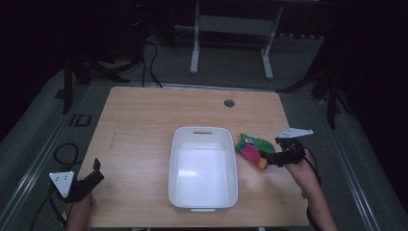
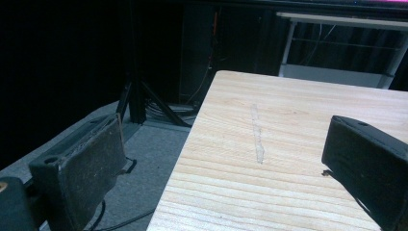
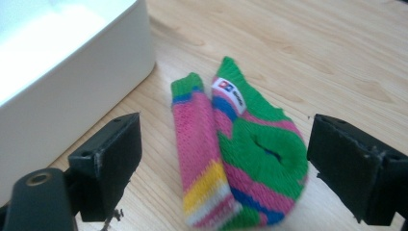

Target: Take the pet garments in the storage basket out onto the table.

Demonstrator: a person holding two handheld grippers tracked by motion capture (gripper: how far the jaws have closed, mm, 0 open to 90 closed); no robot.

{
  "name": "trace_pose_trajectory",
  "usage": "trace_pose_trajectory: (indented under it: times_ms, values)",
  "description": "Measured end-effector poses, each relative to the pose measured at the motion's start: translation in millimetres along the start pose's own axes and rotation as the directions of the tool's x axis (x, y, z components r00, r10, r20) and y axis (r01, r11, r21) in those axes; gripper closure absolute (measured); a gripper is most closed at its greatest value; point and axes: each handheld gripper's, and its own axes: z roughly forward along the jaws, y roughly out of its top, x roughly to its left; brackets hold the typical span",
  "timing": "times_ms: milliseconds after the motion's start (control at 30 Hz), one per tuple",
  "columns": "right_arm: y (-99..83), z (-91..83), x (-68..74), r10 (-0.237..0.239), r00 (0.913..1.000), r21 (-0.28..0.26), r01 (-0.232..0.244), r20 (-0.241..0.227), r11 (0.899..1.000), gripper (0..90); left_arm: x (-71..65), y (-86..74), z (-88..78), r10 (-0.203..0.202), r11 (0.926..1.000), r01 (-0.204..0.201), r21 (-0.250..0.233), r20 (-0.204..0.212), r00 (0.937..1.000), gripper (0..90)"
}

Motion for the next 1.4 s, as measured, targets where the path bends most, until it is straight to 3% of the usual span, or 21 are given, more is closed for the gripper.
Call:
trace_pose_trajectory:
  times_ms: [167,267,367,400,500,567,633,700,767,800,833,900,1033,1100,1167,1233,1400]
  values:
    - [-16.4,-13.2,-7.2,0.04,0.9986,-0.075,-0.037,0.034,0.996,11.9,-0.5,-0.1,0.0,0.002,1.0,-0.002,-0.001,-0.003,1.0,1.8]
    - [-35.8,-21.8,-12.9,0.071,0.9966,-0.123,-0.066,0.041,0.99,12.1,-0.2,0.0,-0.1,0.002,1.0,-0.002,-0.001,-0.001,1.0,1.9]
    - [-41.5,-23.3,-13.3,0.075,0.9963,-0.139,-0.068,0.043,0.988,12.1,-0.5,-0.1,-0.1,0.001,1.0,-0.001,-0.001,-0.001,1.0,1.9]
    - [-54.1,-25.6,-14.7,0.091,0.9939,-0.153,-0.08,0.062,0.985,12.1,-0.6,-0.2,-0.2,0.002,1.0,-0.002,-0.003,-0.002,1.0,1.9]
    - [-65.3,-27.9,-16.1,0.114,0.9907,-0.172,-0.1,0.074,0.98,12.1,-0.5,-0.2,-0.4,0.002,1.0,-0.002,-0.003,-0.002,1.0,1.8]
    - [-84.1,-31.4,-16.2,0.157,0.9817,-0.204,-0.133,0.107,0.97,12.2,-0.4,-0.2,-0.4,0.0,1.0,0.0,-0.002,-0.002,1.0,1.9]
    - [-89.0,-31.9,-15.9,0.164,0.9785,-0.212,-0.135,0.125,0.968,12.1,-0.5,-0.2,-0.4,0.0,1.0,0.0,-0.002,-0.002,1.0,1.8]
    - [-103.2,-33.5,-15.2,0.189,0.9679,-0.231,-0.148,0.166,0.961,12.1,-0.4,-0.2,-0.5,0.001,1.0,-0.001,-0.002,-0.003,1.0,1.8]
    - [-103.2,-33.5,-15.2,0.189,0.9679,-0.231,-0.148,0.166,0.961,12.1,-0.4,-0.2,-0.6,0.003,1.0,-0.003,-0.003,-0.002,1.0,1.8]
    - [-107.8,-33.9,-14.6,0.201,0.962,-0.236,-0.155,0.185,0.959,12.2,-0.4,-0.2,-0.6,0.002,1.0,-0.002,-0.003,-0.003,1.0,1.8]
    - [-122.0,-34.8,-14.4,0.228,0.9484,-0.249,-0.171,0.221,0.953,12.1,-0.4,-0.2,-0.6,0.002,1.0,-0.002,-0.002,-0.002,1.0,1.8]
    - [-129.4,-36.2,-13.8,0.246,0.9425,-0.267,-0.183,0.227,0.946,12.1,-0.4,-0.2,-0.6,0.002,1.0,-0.002,-0.002,-0.002,1.0,1.9]
    - [-138.2,-39.4,-11.3,0.242,0.9323,-0.287,-0.162,0.269,0.944,12.1,-0.5,-0.2,-0.6,0.001,1.0,-0.001,-0.003,-0.003,1.0,1.8]
    - [-145.5,-43.2,-9.7,0.261,0.9167,-0.308,-0.165,0.303,0.937,12.1,-0.5,-0.2,-0.6,0.003,1.0,-0.003,-0.002,-0.003,1.0,1.8]
    - [-145.5,-43.2,-9.7,0.261,0.9167,-0.308,-0.165,0.303,0.937,12.1,-0.6,-0.3,-0.7,0.004,1.0,-0.004,-0.004,-0.003,1.0,1.8]
    - [-153.1,-43.2,-10.1,0.282,0.9048,-0.311,-0.181,0.319,0.933,12.1,-0.6,-0.3,-0.6,0.004,1.0,-0.004,-0.003,-0.002,1.0,1.8]
    - [-157.1,-39.9,-12.2,0.295,0.9008,-0.305,-0.197,0.319,0.932,12.1,-0.5,-0.2,-0.6,0.003,1.0,-0.003,-0.002,-0.001,1.0,1.8]
